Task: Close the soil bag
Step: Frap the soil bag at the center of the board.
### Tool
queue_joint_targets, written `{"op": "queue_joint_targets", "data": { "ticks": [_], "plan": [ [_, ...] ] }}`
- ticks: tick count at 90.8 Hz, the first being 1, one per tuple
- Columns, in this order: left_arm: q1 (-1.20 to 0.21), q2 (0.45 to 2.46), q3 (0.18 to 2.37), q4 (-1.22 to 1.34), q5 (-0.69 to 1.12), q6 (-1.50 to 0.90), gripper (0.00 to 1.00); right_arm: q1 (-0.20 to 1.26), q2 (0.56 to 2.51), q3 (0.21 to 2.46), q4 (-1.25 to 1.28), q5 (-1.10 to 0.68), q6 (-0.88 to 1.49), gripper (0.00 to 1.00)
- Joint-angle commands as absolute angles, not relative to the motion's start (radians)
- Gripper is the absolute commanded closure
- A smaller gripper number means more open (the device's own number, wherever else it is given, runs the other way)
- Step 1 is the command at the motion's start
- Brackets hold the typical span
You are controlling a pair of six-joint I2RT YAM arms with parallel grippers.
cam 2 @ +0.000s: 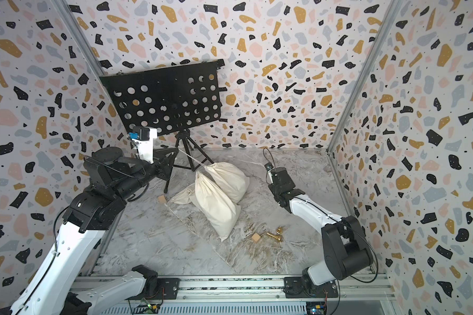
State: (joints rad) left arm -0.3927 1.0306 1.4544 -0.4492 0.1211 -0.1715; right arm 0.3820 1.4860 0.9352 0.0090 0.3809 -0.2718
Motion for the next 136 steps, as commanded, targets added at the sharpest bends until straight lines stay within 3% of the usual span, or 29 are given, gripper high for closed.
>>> {"op": "queue_joint_targets", "data": {
  "ticks": [1, 10, 20, 32, 44, 64, 92, 116, 136],
  "plan": [
    [-0.379, 1.032, 1.497, -0.35, 0.132, -0.183, 1.0, 0.383, 1.457, 1.041, -0.032, 0.199, -0.237, 0.96],
    [-0.38, 1.063, 1.474, -0.337, 0.187, -0.214, 1.0, 0.409, 1.388, 1.07, -0.074, 0.011, -0.205, 0.92],
    [-0.379, 1.081, 1.423, -0.298, 0.226, -0.251, 1.0, 0.494, 1.3, 1.049, -0.017, -0.113, -0.207, 0.75],
    [-0.38, 1.088, 1.404, -0.276, 0.256, -0.269, 1.0, 0.594, 1.247, 1.075, 0.039, -0.21, -0.209, 0.64],
    [-0.38, 1.075, 1.412, -0.276, 0.277, -0.27, 1.0, 0.669, 1.28, 1.171, 0.085, -0.263, -0.211, 0.52],
    [-0.379, 1.061, 1.414, -0.266, 0.313, -0.283, 1.0, 0.737, 1.417, 1.341, 0.088, -0.317, -0.273, 0.44],
    [-0.381, 1.053, 1.415, -0.267, 0.332, -0.284, 1.0, 0.74, 1.573, 1.504, -0.007, -0.437, -0.319, 0.52],
    [-0.381, 1.042, 1.422, -0.279, 0.355, -0.281, 1.0, 0.739, 1.663, 1.592, -0.132, -0.401, -0.396, 0.82],
    [-0.381, 1.021, 1.424, -0.287, 0.358, -0.273, 1.0, 0.727, 1.701, 1.552, -0.126, -0.381, -0.399, 0.84]
  ]
}}
